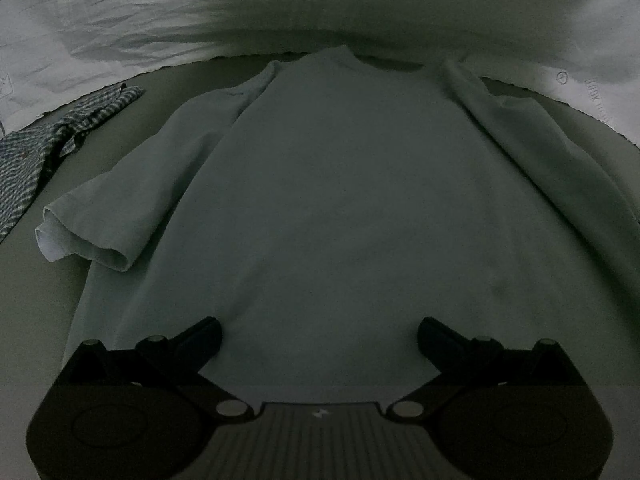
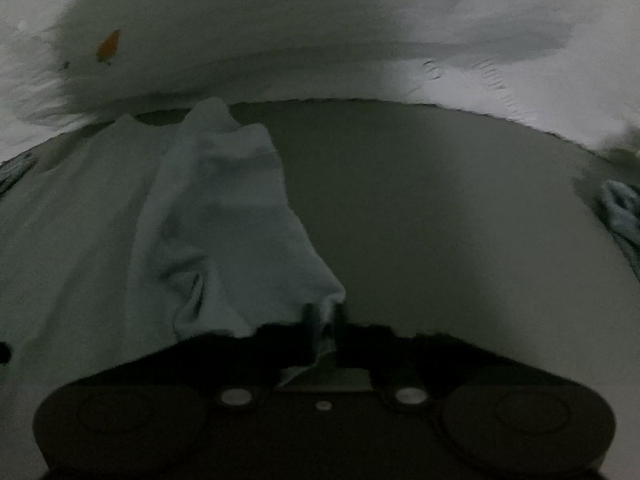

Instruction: Fold clothes

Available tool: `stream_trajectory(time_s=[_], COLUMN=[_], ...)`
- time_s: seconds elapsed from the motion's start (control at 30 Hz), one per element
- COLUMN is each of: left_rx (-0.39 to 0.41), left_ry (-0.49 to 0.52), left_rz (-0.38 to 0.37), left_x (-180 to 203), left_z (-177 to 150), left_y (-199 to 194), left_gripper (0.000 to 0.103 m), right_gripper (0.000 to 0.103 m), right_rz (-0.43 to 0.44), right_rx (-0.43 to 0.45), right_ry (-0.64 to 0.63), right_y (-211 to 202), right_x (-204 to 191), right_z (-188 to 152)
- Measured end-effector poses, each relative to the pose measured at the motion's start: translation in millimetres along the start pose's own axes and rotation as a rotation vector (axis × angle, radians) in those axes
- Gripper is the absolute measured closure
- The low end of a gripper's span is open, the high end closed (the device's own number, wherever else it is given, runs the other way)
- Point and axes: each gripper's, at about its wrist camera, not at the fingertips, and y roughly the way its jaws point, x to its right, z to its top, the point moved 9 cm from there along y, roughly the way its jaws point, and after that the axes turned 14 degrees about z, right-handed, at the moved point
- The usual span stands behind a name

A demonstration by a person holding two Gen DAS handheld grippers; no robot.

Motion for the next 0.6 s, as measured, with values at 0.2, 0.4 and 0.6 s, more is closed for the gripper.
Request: stream_trajectory(time_s=[0.2, 0.4, 0.6], left_rx=[-0.008, -0.007, -0.005], left_ry=[-0.001, -0.009, -0.014], left_rz=[0.002, 0.007, 0.01], left_x=[0, -1, -1], left_z=[0, 0, -1], left_y=[-1, -1, -1], left_gripper=[0.0, 0.0, 0.0], right_gripper=[0.098, 0.082, 0.051], right_rz=[-0.185, -0.391, -0.348], right_rx=[0.121, 0.231, 0.213], right_ry=[-0.132, 0.05, 0.229], right_y=[-18, -33, -37], right_x=[41, 110, 113], right_z=[58, 98, 55])
